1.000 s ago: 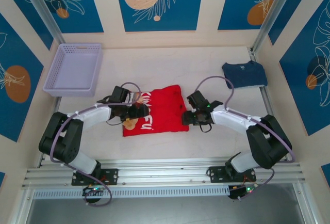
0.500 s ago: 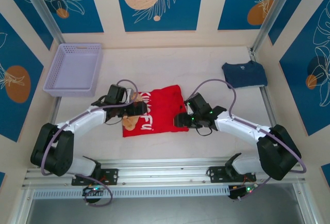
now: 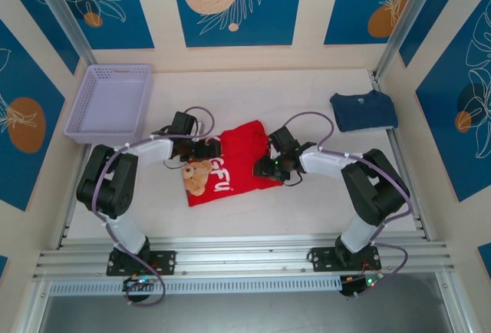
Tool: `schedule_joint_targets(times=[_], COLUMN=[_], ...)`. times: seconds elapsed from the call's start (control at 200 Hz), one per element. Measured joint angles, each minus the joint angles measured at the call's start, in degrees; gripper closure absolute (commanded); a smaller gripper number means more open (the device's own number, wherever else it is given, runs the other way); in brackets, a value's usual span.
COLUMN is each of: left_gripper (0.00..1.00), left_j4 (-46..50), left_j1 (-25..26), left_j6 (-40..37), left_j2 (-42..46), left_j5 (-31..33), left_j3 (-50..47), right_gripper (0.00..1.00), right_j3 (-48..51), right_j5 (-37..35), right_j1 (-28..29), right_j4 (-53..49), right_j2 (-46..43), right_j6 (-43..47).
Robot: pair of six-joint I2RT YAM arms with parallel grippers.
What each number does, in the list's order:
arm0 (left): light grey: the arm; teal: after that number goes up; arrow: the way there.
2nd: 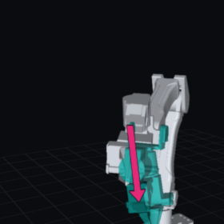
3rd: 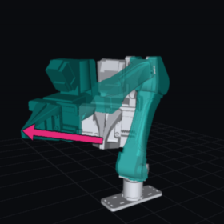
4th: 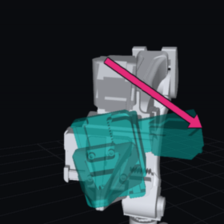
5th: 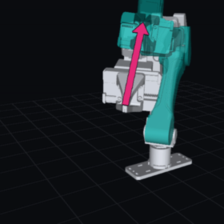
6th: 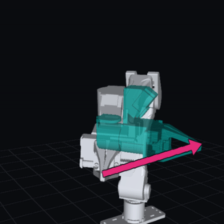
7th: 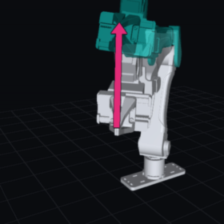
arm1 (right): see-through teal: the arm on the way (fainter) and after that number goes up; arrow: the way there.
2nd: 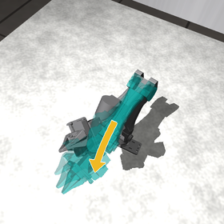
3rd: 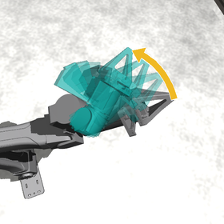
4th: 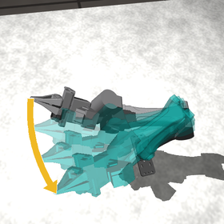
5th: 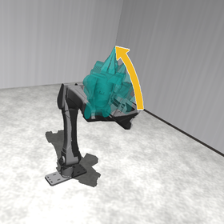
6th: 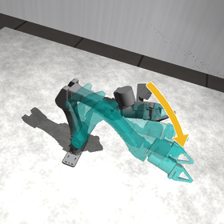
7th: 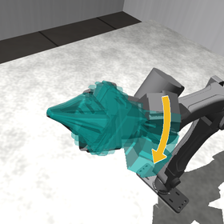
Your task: Fold the inside-out t-shirt
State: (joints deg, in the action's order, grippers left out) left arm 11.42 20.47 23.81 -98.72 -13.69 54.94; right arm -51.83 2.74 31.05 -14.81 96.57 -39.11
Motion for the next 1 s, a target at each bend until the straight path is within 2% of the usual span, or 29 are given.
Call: schedule_joint_targets(times=[0.095,0.185,0.275,0.355,0.46,0.56,0.645,0.75,0.85,1.0], left_gripper=[0.06,0.05,0.04,0.02,0.00,0.00,0.01,0.01,0.02,0.06], left_j4=[-0.8,-0.9,-0.8,-0.6,1.0,1.1,0.8,1.2,1.9,3.3], left_j1=[2.5,10.9,20.2,23.1,21.2,14.6,7.3,1.8,-0.9,-1.6], left_j6=[2.3,6.5,10.1,11.3,9.9,7.5,5.5,2.4,-0.2,-2.8], left_j2=[6.6,13.6,17.4,20.6,24.1,22.3,16.2,6.4,-2.2,-10.4], left_j5=[-0.5,-0.7,-2.4,-2.7,0.6,2.0,3.1,4.2,4.3,2.7], left_j3=[-7.2,-13.7,-15.3,-14.9,-11.7,-6.3,-1.2,4.9,9.5,14.3], right_gripper=[0.50,0.50,0.45,0.39,0.30,0.25,0.23,0.22,0.22,0.23], right_j3=[-5.5,-13.7,-21.6,-25.0,-24.3,-23.0,-23.6,-27.5,-31.1,-33.7], right_j5=[-0.2,0.4,0.8,1.1,1.8,2.2,2.4,2.2,2.3,2.9], right_j1=[-3.4,-5.8,-6.8,-6.8,-7.7,-10.1,-12.3,-14.0,-14.0,-13.2], right_j4=[-2.0,-4.3,-5.8,-6.3,-7.5,-8.7,-9.7,-11.6,-12.6,-14.1], right_j2=[4.1,9.3,12.6,11.9,7.5,4.9,6.3,12.5,18.6,23.4], right_j6=[2.6,6.3,10.5,13.9,16.8,18.2,18.4,18.8,19.2,19.5])
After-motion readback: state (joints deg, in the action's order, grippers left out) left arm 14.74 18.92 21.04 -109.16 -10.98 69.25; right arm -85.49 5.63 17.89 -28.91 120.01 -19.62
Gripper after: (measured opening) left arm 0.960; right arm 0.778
